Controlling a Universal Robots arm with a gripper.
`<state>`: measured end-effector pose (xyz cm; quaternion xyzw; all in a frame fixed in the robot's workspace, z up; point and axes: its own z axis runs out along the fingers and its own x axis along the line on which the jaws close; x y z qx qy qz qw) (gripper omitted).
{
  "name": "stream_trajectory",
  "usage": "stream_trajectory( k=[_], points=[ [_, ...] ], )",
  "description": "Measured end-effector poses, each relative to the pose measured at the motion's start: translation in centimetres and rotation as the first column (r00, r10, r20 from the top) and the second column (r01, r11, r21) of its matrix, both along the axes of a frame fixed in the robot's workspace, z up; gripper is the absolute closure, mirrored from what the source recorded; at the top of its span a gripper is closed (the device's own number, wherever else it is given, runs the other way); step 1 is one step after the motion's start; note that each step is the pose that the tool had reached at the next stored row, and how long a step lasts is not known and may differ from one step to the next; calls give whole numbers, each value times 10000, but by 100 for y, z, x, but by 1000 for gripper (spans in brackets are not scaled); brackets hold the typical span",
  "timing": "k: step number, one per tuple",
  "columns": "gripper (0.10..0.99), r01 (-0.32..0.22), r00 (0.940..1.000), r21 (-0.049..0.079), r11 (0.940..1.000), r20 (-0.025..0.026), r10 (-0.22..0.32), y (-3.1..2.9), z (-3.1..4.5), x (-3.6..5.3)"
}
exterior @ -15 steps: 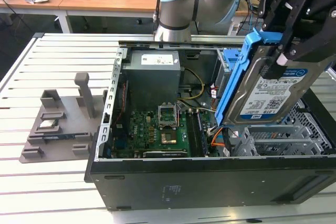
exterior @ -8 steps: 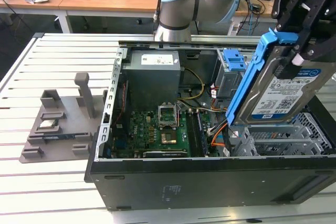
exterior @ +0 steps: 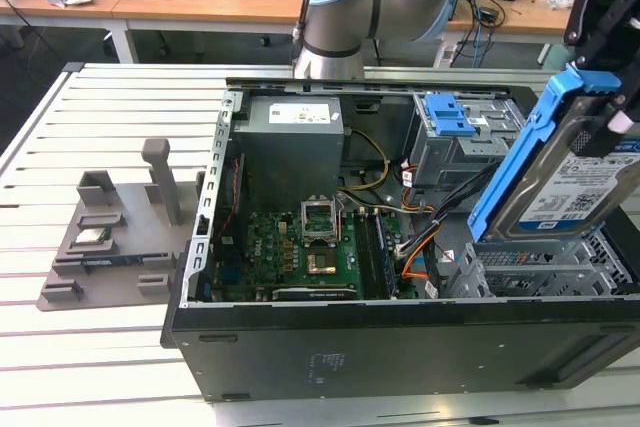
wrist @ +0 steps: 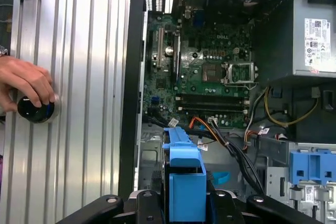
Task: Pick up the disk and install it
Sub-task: 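Pick up the disk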
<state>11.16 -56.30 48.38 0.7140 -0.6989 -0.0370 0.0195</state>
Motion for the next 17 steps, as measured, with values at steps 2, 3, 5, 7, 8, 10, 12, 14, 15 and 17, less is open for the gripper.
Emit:
stream_trajectory(
  k=[2,3,5,7,8,10,12,14,15,17],
  points=[
    [722,39,10000,-1,10000,-1,-39,1,-90,157],
    [722,38,10000,0,10000,0,-38,1,-111,233],
    [722,39,10000,-1,10000,0,-39,1,-143,324],
    [722,38,10000,0,10000,0,-38,1,-181,388],
    [722,41,10000,-1,10000,0,-41,1,-189,389],
    [722,39,10000,0,10000,0,-39,1,-202,392],
    [722,39,10000,-1,10000,0,-39,1,-224,395],
    [722,39,10000,-1,10000,-1,-39,1,-240,398],
    [722,39,10000,0,10000,0,-39,1,-244,399],
    [722,39,10000,-1,10000,-1,-39,2,-255,401]
  ],
)
